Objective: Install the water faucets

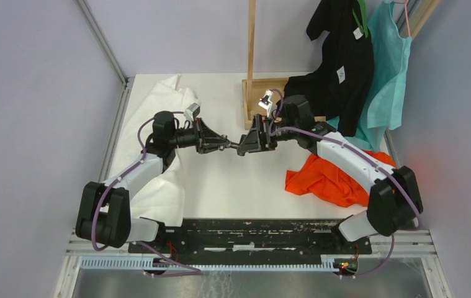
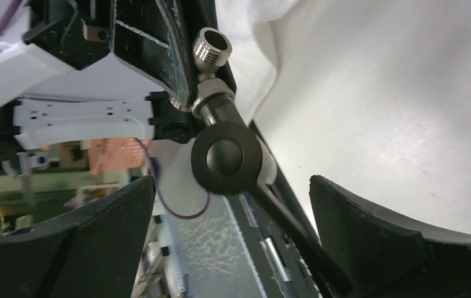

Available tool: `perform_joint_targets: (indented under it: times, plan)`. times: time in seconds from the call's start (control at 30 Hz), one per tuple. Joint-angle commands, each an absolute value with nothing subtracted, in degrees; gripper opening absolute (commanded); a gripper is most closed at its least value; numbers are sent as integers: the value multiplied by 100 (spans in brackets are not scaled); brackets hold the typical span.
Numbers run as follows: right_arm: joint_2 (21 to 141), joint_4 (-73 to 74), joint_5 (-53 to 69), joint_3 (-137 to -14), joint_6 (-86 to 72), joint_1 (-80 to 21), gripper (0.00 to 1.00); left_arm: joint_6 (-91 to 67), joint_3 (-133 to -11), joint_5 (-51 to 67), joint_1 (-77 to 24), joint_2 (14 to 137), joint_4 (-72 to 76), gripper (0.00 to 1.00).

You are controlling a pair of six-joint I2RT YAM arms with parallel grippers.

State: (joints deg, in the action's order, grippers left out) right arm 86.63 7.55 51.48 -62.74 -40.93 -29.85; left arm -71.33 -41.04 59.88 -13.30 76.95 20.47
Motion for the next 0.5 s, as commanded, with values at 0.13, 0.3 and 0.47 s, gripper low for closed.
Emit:
perform_joint_targets:
  times: [0.13,0.3,0.47]
  plan:
    - [7499,3797,2551,-6858,-1754,-2938,100,-7164,-4402,5989,-1350,7404,2567,3]
    - [6779,4338,1774,-7167,-1055,-2938,100,-7120,-4433,5910,-1346,7373,2437,3]
    - [5865,2642,3121,-6558,-809,-3005,91,-7033,-4528,5802,-1354,7333,2211,3]
